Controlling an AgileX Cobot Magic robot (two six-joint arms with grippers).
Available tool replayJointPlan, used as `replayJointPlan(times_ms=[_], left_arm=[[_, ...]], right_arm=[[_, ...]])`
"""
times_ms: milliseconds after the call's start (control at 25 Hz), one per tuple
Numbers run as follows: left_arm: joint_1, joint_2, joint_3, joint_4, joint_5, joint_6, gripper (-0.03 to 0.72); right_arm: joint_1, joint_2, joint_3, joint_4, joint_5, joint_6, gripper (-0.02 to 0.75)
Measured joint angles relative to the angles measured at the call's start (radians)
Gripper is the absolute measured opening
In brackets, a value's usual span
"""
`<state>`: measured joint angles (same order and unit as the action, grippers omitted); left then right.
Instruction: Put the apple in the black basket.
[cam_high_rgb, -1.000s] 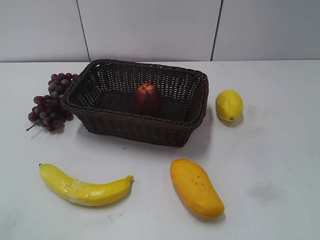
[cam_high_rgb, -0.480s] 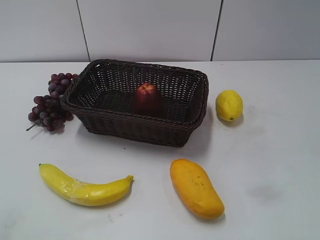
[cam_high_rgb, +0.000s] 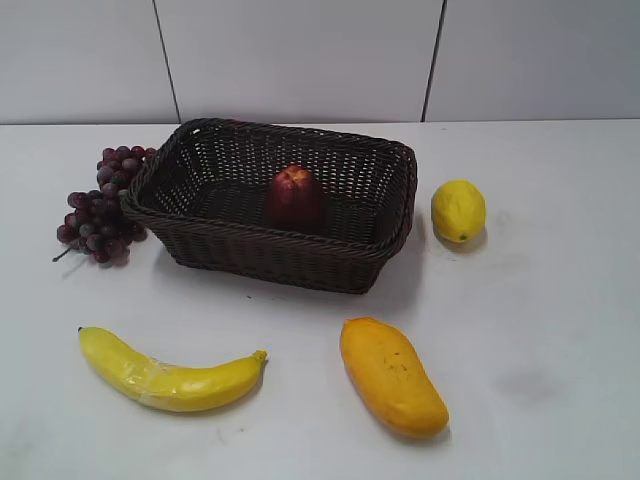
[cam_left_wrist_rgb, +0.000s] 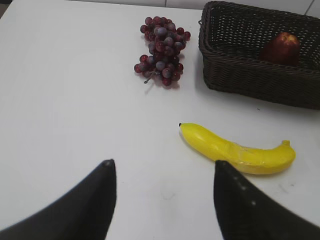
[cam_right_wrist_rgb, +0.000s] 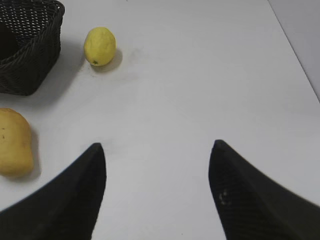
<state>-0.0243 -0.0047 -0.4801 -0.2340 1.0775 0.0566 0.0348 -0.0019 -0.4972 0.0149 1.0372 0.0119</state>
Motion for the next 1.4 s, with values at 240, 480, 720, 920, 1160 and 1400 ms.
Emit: replayJointPlan(times_ms=[240, 480, 720, 920, 1160, 1400], left_arm=[[0.000, 0.000, 0.000, -0.001, 0.000, 0.000, 0.462], [0.000, 0.000, 0.000, -0.001, 0.000, 0.000, 0.462], [0.000, 0.000, 0.000, -0.001, 0.000, 0.000, 0.462], [0.000, 0.000, 0.000, -0.001, 0.000, 0.000, 0.462], [0.000, 0.000, 0.000, -0.001, 0.000, 0.000, 0.462], [0.000, 0.000, 0.000, -0.001, 0.000, 0.000, 0.461]], right_arm=[[0.000, 0.000, 0.000, -0.001, 0.000, 0.000, 0.486], [0.000, 0.000, 0.000, -0.002, 0.000, 0.000, 0.486], [0.000, 0.000, 0.000, -0.003, 0.000, 0.000, 0.486], [0.000, 0.000, 0.000, -0.003, 0.000, 0.000, 0.486], [0.000, 0.000, 0.000, -0.003, 0.000, 0.000, 0.486], [0.000, 0.000, 0.000, -0.003, 0.000, 0.000, 0.486]])
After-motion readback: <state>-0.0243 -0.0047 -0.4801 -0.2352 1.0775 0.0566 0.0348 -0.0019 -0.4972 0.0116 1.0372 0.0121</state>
